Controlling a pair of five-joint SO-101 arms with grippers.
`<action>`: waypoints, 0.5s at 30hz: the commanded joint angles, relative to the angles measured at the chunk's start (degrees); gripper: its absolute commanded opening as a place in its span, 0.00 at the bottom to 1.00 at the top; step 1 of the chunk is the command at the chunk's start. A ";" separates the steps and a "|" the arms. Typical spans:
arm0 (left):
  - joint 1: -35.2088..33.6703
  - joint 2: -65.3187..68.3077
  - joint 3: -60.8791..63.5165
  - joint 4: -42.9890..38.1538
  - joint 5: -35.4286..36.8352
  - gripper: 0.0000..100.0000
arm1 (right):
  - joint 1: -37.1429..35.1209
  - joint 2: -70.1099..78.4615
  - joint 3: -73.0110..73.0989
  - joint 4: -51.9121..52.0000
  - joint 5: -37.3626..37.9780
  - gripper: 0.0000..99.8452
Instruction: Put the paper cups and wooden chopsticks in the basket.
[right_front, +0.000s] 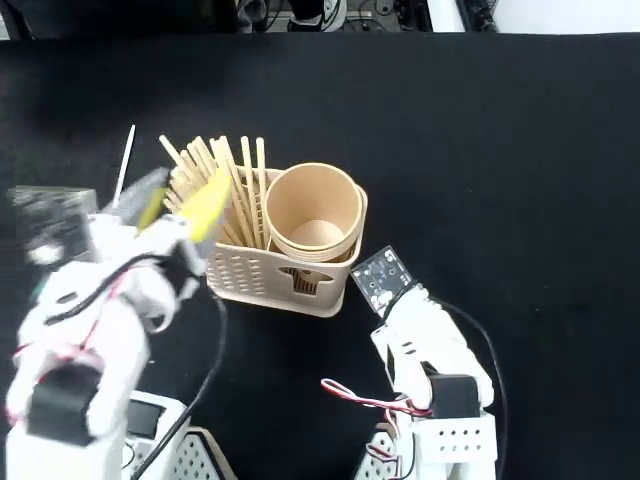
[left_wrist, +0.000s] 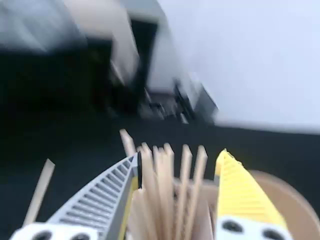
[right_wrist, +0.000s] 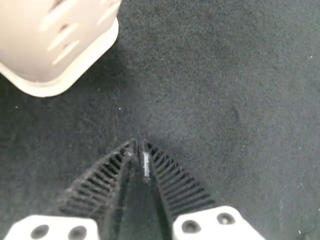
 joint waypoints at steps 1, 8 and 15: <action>-9.36 4.75 -14.90 5.63 0.70 0.25 | 0.53 -3.91 -0.13 0.09 0.35 0.01; -24.22 30.07 -26.68 12.75 0.70 0.25 | 0.53 -3.91 -0.13 0.09 0.35 0.01; -28.97 62.15 -33.27 8.35 -3.43 0.25 | 0.53 -3.91 -0.13 0.09 0.35 0.01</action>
